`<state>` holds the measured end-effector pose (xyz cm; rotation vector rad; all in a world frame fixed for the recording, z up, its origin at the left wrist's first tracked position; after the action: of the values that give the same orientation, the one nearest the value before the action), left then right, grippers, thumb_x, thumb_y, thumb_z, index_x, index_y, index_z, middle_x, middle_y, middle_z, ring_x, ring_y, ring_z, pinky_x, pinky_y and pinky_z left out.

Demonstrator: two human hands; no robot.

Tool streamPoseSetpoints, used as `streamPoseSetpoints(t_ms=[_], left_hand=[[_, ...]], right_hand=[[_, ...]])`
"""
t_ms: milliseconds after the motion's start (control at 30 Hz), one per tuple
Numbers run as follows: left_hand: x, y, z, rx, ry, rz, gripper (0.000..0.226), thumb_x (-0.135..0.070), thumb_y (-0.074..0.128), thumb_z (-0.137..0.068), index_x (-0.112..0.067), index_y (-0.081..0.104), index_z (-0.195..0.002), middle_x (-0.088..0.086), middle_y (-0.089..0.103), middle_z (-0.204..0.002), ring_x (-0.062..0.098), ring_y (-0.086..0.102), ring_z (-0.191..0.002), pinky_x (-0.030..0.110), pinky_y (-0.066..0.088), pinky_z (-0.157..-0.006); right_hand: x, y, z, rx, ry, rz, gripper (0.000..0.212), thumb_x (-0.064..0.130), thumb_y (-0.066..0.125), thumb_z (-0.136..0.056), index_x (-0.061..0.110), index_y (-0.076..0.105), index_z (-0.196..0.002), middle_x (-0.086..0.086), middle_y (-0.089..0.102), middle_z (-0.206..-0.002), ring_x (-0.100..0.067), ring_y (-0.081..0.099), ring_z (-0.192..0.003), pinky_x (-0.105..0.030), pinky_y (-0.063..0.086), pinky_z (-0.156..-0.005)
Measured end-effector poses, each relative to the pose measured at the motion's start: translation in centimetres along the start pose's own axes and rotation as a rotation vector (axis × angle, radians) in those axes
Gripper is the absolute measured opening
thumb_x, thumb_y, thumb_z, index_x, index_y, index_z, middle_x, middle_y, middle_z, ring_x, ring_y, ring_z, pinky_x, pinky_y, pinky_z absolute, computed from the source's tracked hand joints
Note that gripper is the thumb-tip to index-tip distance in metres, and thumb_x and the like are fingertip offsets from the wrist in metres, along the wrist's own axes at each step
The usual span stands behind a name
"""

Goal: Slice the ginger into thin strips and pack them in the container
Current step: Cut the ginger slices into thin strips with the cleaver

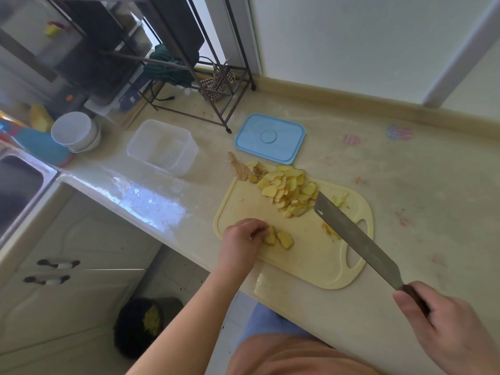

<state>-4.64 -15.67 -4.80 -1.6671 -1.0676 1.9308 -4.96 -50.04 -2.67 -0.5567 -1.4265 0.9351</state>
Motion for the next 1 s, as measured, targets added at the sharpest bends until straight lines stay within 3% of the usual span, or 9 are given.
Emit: streamPoseSetpoints(t_ms=[100,167,300,400,533,700,900,1000], left_hand=[[0.1,0.4,0.2,-0.009,0.159,-0.113,0.017,-0.003,0.073,-0.085,-0.011,0.078,-0.098,-0.001,0.075,-0.096,0.017,0.069,-0.089,0.029,0.057,-0.079],[0.0,0.6,0.2,-0.01,0.217,-0.159,0.021,-0.004,0.074,-0.085,-0.012,0.077,-0.103,0.002,0.074,-0.103,0.022,0.068,-0.093,0.032,0.057,-0.079],[-0.8,1.4,0.0,0.114,0.415,-0.307,0.03,-0.022,0.079,-0.083,-0.018,0.073,-0.112,-0.001,0.068,-0.12,0.029,0.059,-0.108,0.039,0.05,-0.088],[-1.2,1.8,-0.2,0.18,0.497,-0.394,0.032,-0.027,0.082,-0.077,-0.025,0.074,-0.107,-0.009,0.069,-0.117,0.029,0.056,-0.111,0.043,0.041,-0.091],[-1.7,1.9,-0.5,0.163,0.474,-0.438,0.037,-0.026,0.082,-0.075,-0.027,0.073,-0.11,-0.011,0.07,-0.103,0.023,0.051,-0.1,0.036,0.026,-0.085],[-2.2,1.7,-0.3,0.217,0.352,-0.332,0.037,-0.023,0.066,-0.084,-0.023,0.067,-0.121,-0.012,0.067,-0.092,0.018,0.05,-0.103,0.037,0.031,-0.093],[-1.8,2.0,0.6,0.226,0.312,-0.356,0.033,-0.029,0.064,-0.09,-0.028,0.063,-0.123,-0.013,0.069,-0.101,0.018,0.044,-0.11,0.036,0.027,-0.09],[-2.2,1.7,1.0,0.114,0.259,-0.344,0.028,-0.035,0.06,-0.091,-0.025,0.067,-0.116,-0.011,0.069,-0.102,0.019,0.047,-0.109,0.036,0.03,-0.089]], right_hand=[[0.0,0.0,-0.1,0.0,-0.007,0.0,0.075,0.085,0.021,-0.08,0.019,0.055,-0.064,-0.001,0.048,-0.051,-0.011,0.043,-0.049,-0.028,0.039,-0.05],[0.0,0.0,-0.2,-0.007,-0.009,0.001,0.075,0.085,0.022,-0.081,0.02,0.054,-0.064,0.0,0.049,-0.052,-0.01,0.042,-0.047,-0.028,0.038,-0.05],[-0.2,-0.1,-0.3,-0.017,-0.009,0.008,0.076,0.085,0.021,-0.08,0.018,0.054,-0.064,-0.001,0.049,-0.052,-0.013,0.047,-0.053,-0.029,0.038,-0.05],[-0.2,-0.1,-0.4,-0.016,-0.014,0.008,0.075,0.085,0.021,-0.081,0.019,0.054,-0.064,-0.002,0.049,-0.051,-0.012,0.048,-0.054,-0.028,0.038,-0.05],[-0.4,0.0,-0.3,-0.021,-0.002,0.003,0.074,0.085,0.021,-0.08,0.021,0.054,-0.064,-0.001,0.05,-0.053,-0.013,0.048,-0.052,-0.028,0.039,-0.049],[-1.0,0.4,-0.3,-0.02,0.017,0.014,0.072,0.086,0.021,-0.08,0.024,0.055,-0.066,0.003,0.051,-0.053,-0.012,0.05,-0.055,-0.029,0.041,-0.051],[-1.0,0.3,-0.3,-0.019,0.011,0.016,0.068,0.084,0.021,-0.081,0.025,0.052,-0.067,0.004,0.052,-0.055,-0.011,0.05,-0.055,-0.029,0.04,-0.051],[-1.2,0.4,-0.3,-0.018,0.018,0.016,0.068,0.084,0.021,-0.081,0.025,0.052,-0.068,0.004,0.051,-0.054,-0.012,0.049,-0.054,-0.029,0.041,-0.05]])
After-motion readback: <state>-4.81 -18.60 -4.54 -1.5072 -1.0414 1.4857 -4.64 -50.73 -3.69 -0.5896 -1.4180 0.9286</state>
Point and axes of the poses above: each hand's wrist, its own z-axis away from the middle knuckle, its own y-axis out of the palm, x = y × z, the point moved 2 cm from there along -z, towards the middle knuckle
